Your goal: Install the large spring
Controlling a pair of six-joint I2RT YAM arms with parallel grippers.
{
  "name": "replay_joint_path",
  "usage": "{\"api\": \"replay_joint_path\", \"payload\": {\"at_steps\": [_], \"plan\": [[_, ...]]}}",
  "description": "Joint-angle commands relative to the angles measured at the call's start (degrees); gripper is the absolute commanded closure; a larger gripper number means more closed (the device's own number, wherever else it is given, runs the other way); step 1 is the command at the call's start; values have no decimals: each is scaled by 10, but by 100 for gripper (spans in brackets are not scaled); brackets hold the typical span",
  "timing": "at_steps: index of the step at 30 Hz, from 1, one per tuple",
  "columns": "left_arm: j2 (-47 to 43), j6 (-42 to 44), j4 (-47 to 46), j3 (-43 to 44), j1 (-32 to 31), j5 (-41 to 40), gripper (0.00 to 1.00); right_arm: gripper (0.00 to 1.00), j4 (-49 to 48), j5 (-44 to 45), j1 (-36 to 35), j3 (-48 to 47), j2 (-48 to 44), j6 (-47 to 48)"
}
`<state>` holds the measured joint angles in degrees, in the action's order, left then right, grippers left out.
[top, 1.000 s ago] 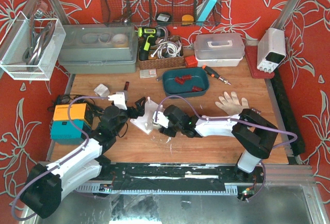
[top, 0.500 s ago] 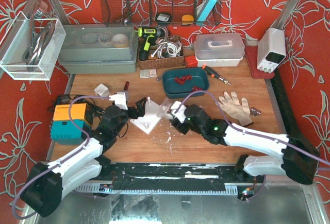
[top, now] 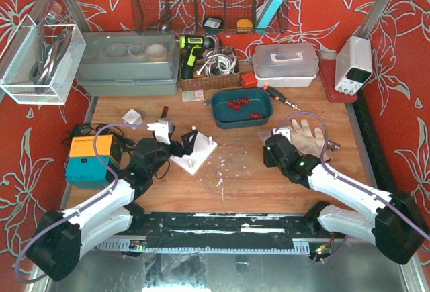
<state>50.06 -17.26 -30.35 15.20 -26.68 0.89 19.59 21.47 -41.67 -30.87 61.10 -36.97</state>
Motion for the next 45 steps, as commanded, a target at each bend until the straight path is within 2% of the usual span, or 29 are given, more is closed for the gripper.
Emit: {"api": "replay_joint_path", "payload": {"at_steps": [1,4,6,9,13,22,27,29,33,38,42,45], "plan": [[-5,19,-50,-11,-8,44,0,69,115,38,28,-17,11,-174],[-11,21,-54,-15,-9,46,0,70,200,27,65,-35,32,-273],[-14,21,-54,-16,-10,44,0,75,252,18,90,-42,51,-324],[-17,22,-53,-17,-10,41,0,74,255,-2,125,-25,57,-350],[-17,23,-50,-17,-11,35,0,67,245,-12,157,5,38,-373],[-15,22,-48,-15,-12,29,0,23,245,4,175,11,-2,-355],[-13,24,-47,-15,-13,23,0,6,265,22,177,-1,-39,-338],[-11,24,-46,-15,-13,21,0,2,267,26,177,-6,-60,-324],[-7,25,-47,-14,-14,23,0,1,226,4,177,-10,-102,-247],[3,17,-21,3,-18,24,0,2,117,-106,176,-15,-140,-72],[10,13,-6,13,-26,7,0,6,57,-184,174,-35,-129,12],[13,8,5,17,-27,-11,0,7,26,-212,172,-64,-85,46]]}}
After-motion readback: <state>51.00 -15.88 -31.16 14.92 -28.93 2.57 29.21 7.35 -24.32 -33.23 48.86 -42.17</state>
